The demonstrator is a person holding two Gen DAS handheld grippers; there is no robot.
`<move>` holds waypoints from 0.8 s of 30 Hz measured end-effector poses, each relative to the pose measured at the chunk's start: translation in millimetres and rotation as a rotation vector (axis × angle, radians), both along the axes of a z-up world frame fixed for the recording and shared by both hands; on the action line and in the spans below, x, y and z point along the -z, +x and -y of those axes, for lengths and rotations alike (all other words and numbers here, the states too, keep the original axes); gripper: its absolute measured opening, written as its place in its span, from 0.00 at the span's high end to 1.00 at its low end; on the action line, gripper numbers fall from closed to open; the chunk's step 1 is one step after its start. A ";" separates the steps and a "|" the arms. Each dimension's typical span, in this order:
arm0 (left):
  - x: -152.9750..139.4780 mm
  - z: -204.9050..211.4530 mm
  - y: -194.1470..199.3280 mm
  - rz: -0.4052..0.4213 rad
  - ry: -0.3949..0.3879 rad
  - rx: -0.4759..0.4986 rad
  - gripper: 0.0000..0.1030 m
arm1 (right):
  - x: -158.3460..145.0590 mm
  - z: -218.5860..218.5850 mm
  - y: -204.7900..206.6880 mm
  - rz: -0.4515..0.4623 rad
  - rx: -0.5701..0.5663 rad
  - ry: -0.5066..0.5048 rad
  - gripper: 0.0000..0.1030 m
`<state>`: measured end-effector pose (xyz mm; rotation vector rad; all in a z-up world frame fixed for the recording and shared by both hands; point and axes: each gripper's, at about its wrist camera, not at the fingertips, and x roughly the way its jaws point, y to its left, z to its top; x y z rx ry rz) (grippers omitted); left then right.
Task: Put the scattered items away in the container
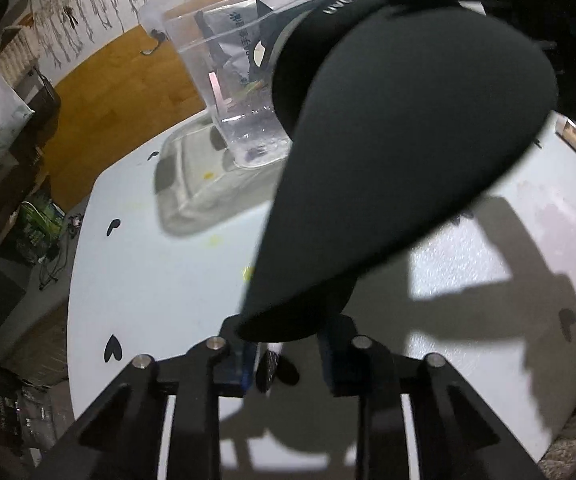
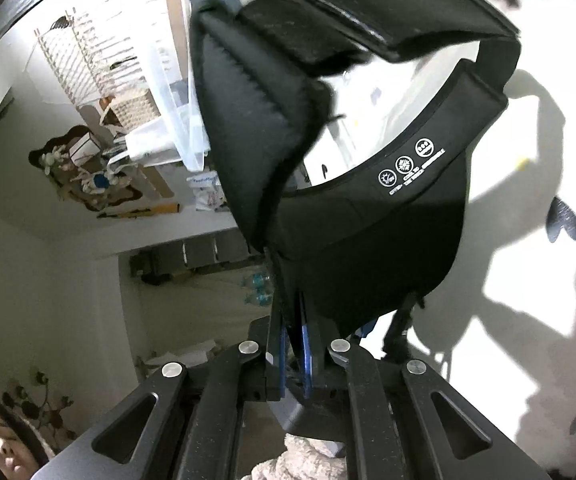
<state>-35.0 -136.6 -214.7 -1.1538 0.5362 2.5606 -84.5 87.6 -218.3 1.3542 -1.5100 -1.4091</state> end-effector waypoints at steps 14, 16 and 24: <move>-58.3 -9.9 -11.6 -0.090 0.055 0.012 0.88 | -28.8 -42.6 -9.2 -0.041 0.109 0.175 0.23; -64.7 -14.2 -14.4 -0.101 0.050 0.019 0.89 | -33.8 -49.8 -7.6 -0.061 0.119 0.218 0.20; -78.2 -40.9 -17.2 -0.097 0.022 0.070 0.89 | -71.1 -62.9 6.9 -0.209 0.032 0.650 0.20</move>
